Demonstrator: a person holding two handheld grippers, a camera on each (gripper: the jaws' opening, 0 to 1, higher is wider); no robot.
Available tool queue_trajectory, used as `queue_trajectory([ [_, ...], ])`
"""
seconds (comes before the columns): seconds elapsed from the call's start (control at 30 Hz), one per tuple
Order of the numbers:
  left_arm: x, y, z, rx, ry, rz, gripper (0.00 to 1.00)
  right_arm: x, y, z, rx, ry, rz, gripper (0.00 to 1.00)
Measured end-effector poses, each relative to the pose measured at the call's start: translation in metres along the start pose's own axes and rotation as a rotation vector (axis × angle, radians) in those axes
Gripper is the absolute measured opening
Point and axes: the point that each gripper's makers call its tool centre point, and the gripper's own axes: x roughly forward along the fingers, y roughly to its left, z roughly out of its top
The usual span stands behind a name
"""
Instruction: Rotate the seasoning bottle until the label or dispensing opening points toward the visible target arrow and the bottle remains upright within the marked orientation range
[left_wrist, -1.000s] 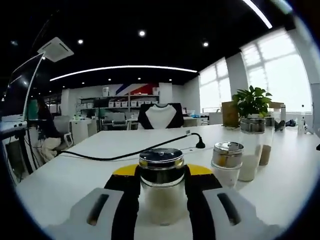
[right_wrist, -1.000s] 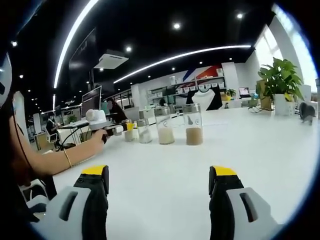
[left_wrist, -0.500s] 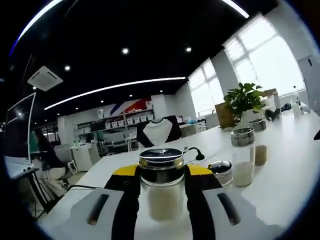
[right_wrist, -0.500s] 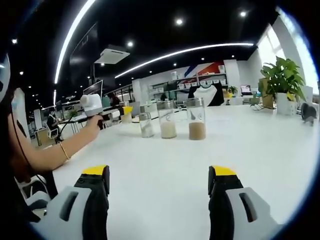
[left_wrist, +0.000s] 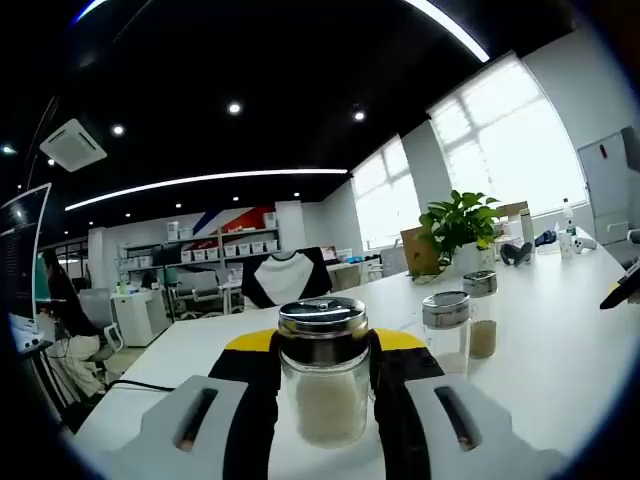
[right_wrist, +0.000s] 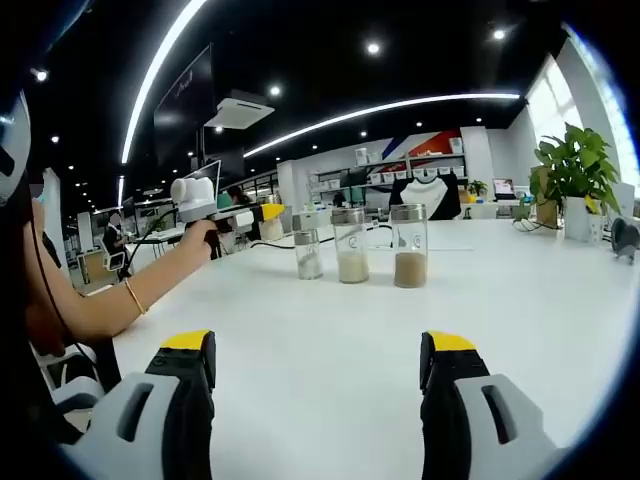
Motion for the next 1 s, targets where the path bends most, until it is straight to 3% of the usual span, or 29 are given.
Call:
queue_trajectory([
  [0.2, 0.002, -0.014, 0.004, -0.075, -0.028, -0.074, 0.36, 0.000, 0.000, 0.000, -0.003, 0.003, -0.006, 0.85],
  [0.33, 0.004, -0.023, 0.007, -0.069, -0.032, -0.124, 0.36, -0.001, -0.001, 0.000, -0.002, 0.002, -0.013, 0.84],
  [0.57, 0.007, -0.056, 0.008, -0.056, -0.033, -0.233, 0.36, -0.003, -0.002, -0.001, 0.015, -0.002, -0.017, 0.84],
  [1.0, 0.009, -0.085, 0.006, -0.071, -0.028, -0.311, 0.36, -0.003, -0.009, -0.002, 0.011, 0.008, -0.027, 0.83],
])
